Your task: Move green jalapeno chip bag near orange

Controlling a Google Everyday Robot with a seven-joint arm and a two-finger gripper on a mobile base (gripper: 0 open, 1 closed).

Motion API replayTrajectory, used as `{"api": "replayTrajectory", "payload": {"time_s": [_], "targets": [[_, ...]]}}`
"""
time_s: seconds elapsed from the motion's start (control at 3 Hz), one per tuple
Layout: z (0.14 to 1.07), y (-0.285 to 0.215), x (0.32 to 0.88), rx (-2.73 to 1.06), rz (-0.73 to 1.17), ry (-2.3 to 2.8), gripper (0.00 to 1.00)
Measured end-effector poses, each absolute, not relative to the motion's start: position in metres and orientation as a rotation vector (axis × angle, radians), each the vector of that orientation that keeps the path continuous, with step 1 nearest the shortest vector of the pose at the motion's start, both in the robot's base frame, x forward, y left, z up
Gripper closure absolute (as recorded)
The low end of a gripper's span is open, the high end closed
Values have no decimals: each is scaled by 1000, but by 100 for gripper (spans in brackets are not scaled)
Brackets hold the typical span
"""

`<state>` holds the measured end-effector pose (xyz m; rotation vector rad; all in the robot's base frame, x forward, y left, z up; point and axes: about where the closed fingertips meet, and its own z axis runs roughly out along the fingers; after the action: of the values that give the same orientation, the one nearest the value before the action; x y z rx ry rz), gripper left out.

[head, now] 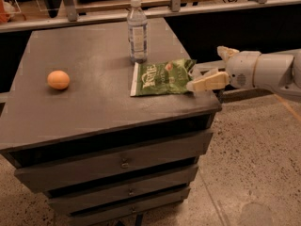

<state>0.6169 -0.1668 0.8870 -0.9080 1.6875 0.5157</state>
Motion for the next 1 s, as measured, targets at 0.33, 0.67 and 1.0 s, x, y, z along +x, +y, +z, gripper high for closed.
{"api": "replayTrajectory", "payload": {"time_s": [0.33,0.67,1.0], "targets": [[882,-148,625,-910,526,1707,0],[876,-139,627,-894,514,1729,0],[872,-136,623,-876,503,1748,0]]}}
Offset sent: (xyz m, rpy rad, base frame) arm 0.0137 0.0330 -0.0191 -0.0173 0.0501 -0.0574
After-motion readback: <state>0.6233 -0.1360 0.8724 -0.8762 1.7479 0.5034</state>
